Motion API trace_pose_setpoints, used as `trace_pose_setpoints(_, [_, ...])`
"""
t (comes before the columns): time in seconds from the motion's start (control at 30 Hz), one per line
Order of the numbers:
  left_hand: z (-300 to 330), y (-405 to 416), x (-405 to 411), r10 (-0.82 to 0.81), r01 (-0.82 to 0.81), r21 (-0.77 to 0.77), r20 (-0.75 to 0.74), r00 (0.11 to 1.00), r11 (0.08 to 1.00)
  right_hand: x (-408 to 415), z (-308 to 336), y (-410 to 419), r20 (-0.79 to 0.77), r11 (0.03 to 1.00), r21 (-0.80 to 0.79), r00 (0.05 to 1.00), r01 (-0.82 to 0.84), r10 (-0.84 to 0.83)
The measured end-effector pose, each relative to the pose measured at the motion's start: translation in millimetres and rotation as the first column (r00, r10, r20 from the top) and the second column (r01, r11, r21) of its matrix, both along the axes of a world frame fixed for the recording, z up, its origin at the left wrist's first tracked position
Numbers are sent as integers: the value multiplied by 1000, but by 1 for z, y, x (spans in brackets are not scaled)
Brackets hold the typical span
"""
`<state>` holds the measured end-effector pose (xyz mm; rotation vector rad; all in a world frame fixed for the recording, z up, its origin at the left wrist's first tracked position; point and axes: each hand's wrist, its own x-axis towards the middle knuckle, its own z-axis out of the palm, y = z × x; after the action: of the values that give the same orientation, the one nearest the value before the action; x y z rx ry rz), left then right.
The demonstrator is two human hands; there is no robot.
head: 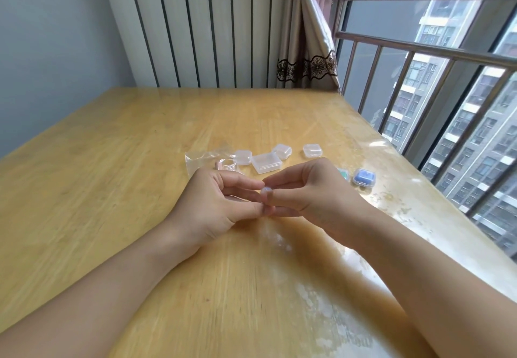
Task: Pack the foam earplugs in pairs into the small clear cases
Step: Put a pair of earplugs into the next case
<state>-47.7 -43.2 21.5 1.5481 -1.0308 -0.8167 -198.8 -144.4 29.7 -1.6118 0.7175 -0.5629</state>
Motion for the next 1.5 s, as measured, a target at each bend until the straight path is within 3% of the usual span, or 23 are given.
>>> trace_pose_setpoints(0.27, [-2,1,10,-33,33,-4,-12,999,999,2,1,-17,-66,997,3,995,-72,72])
trace_pose_setpoints(0.43, [1,-1,8,-35,35,-4,-66,997,999,-1,5,-28,13,999,51,1000,-3,2])
trace_pose_setpoints(0.53, [-2,-2,3,-29,26,33,95,995,999,-1,4,-31,41,999,-31,999,28,-27])
trace_pose_setpoints(0.7, [2,1,1,-16,11,16,334,942,1000,2,-8,-39,-87,966,-259,995,20,-44])
trace_pose_setpoints(0.8, [11,0,23,254,-173,-252,333,908,952,2,-11,-39,-91,950,-310,994,25,-56])
trace_pose_setpoints(0.87, [17,-1,48,479,-340,-396,336,810,853,2,-12,-38,-109,856,-513,984,64,-139])
trace_pose_setpoints(0.9, [18,0,58,535,-388,-396,392,748,832,2,-12,-35,-96,778,-622,978,86,-184])
trace_pose_setpoints(0.97, [11,-3,69,469,-391,-260,526,709,883,6,-10,-27,-30,645,-757,981,103,-193])
trace_pose_setpoints(1.07, [-3,-11,70,220,-240,-40,564,796,970,21,-12,-6,-72,535,-844,993,-12,-91])
trace_pose_setpoints(1.2, [-4,-13,67,115,-154,12,613,782,988,48,-18,11,-177,441,-890,978,-113,-109])
trace_pose_setpoints(1.37, [-10,-14,69,59,-139,71,653,755,988,65,-20,12,-295,408,-897,918,-170,-267])
trace_pose_setpoints(1.5, [-9,-13,66,8,-116,127,638,770,985,66,-20,9,-350,462,-866,894,-194,-279])
